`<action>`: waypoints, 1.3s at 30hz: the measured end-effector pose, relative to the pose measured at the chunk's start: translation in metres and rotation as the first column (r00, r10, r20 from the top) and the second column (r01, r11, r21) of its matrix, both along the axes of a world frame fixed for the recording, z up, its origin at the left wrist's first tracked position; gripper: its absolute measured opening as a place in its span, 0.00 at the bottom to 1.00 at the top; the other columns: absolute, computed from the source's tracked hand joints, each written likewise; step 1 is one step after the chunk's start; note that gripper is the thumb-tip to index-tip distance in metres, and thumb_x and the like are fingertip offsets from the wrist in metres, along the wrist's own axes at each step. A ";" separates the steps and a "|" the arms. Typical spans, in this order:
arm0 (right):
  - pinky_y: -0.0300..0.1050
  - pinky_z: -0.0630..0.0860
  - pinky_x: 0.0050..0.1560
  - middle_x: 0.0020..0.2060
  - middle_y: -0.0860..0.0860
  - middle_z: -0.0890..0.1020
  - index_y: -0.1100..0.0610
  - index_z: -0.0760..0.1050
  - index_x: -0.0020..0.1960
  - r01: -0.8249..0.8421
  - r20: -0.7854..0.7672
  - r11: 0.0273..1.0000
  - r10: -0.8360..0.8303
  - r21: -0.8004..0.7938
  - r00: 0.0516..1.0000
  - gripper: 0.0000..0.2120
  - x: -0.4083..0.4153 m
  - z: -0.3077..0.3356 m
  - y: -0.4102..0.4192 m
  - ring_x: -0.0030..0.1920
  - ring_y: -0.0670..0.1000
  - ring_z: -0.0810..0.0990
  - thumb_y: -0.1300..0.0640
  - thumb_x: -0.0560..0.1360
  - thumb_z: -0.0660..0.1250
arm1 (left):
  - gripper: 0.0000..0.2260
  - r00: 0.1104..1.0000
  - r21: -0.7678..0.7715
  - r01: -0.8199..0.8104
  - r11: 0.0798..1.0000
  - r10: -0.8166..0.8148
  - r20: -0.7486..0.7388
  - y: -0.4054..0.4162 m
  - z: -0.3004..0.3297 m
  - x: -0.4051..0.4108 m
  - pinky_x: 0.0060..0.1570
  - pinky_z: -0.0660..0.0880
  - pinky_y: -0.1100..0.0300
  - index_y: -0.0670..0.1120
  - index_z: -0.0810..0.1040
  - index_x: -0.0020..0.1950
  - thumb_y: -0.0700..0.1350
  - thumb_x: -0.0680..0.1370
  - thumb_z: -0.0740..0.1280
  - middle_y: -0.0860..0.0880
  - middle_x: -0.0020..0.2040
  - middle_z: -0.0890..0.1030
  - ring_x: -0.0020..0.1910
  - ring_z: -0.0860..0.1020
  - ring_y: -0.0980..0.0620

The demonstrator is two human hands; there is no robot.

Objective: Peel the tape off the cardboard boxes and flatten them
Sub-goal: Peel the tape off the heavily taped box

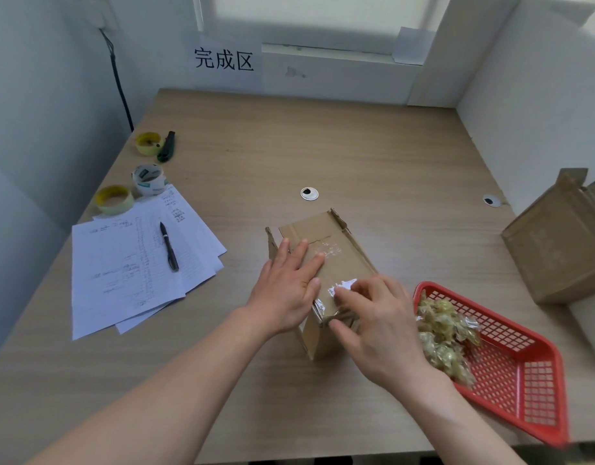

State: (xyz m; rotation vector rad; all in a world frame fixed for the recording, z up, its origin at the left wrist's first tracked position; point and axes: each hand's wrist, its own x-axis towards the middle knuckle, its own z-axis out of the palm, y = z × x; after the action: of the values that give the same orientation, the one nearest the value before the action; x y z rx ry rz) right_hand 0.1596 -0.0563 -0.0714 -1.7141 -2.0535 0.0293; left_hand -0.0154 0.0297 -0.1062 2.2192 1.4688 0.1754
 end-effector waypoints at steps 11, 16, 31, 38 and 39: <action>0.53 0.63 0.65 0.40 0.39 0.81 0.42 0.84 0.36 -0.050 -0.386 0.955 -0.070 -0.292 0.920 0.05 -0.006 0.014 0.003 0.54 0.42 0.76 0.43 0.62 0.76 | 0.23 1.000 -0.011 0.016 1.000 -0.016 -0.021 -0.001 0.002 -0.001 0.76 0.49 0.44 0.59 0.53 0.81 0.54 0.85 0.50 0.53 0.82 0.43 0.80 0.37 0.47; 0.53 0.69 0.57 0.40 0.47 0.81 0.49 0.83 0.42 0.088 0.009 0.967 -0.088 -0.240 0.996 0.11 -0.023 0.013 0.001 0.50 0.54 0.77 0.42 0.68 0.75 | 0.24 0.999 -0.007 0.038 0.999 -0.038 -0.017 0.000 0.004 0.003 0.76 0.50 0.43 0.58 0.53 0.81 0.54 0.85 0.51 0.53 0.82 0.44 0.80 0.38 0.47; 0.65 0.63 0.66 0.40 0.42 0.79 0.50 0.83 0.48 0.044 -0.229 0.973 -0.097 -0.227 0.969 0.12 -0.019 0.011 -0.012 0.53 0.47 0.77 0.47 0.67 0.77 | 0.23 0.998 -0.099 0.048 0.994 -0.044 0.041 0.003 0.009 0.001 0.77 0.48 0.45 0.59 0.54 0.80 0.52 0.85 0.53 0.55 0.82 0.43 0.80 0.37 0.49; 0.56 0.63 0.62 0.40 0.43 0.77 0.47 0.80 0.43 0.167 0.046 0.942 -0.161 -0.291 0.986 0.10 -0.035 0.015 -0.005 0.52 0.51 0.73 0.41 0.72 0.70 | 0.24 0.997 -0.117 0.061 0.991 -0.054 0.059 0.001 0.010 0.000 0.78 0.48 0.47 0.59 0.55 0.80 0.50 0.85 0.54 0.56 0.82 0.43 0.80 0.38 0.49; 0.56 0.61 0.63 0.40 0.43 0.76 0.46 0.80 0.43 0.160 0.022 0.939 -0.161 -0.304 0.987 0.07 -0.037 0.014 -0.005 0.53 0.50 0.72 0.43 0.73 0.70 | 0.23 0.997 -0.117 0.056 0.992 -0.049 0.066 0.000 0.013 -0.001 0.78 0.48 0.47 0.58 0.56 0.80 0.49 0.85 0.54 0.55 0.82 0.44 0.80 0.38 0.49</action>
State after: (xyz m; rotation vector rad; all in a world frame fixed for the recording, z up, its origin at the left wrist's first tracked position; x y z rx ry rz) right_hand 0.1230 -0.0615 -0.0578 -2.0590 -1.9795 0.3125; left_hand -0.0160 0.0301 -0.0936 2.1348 1.3503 0.1364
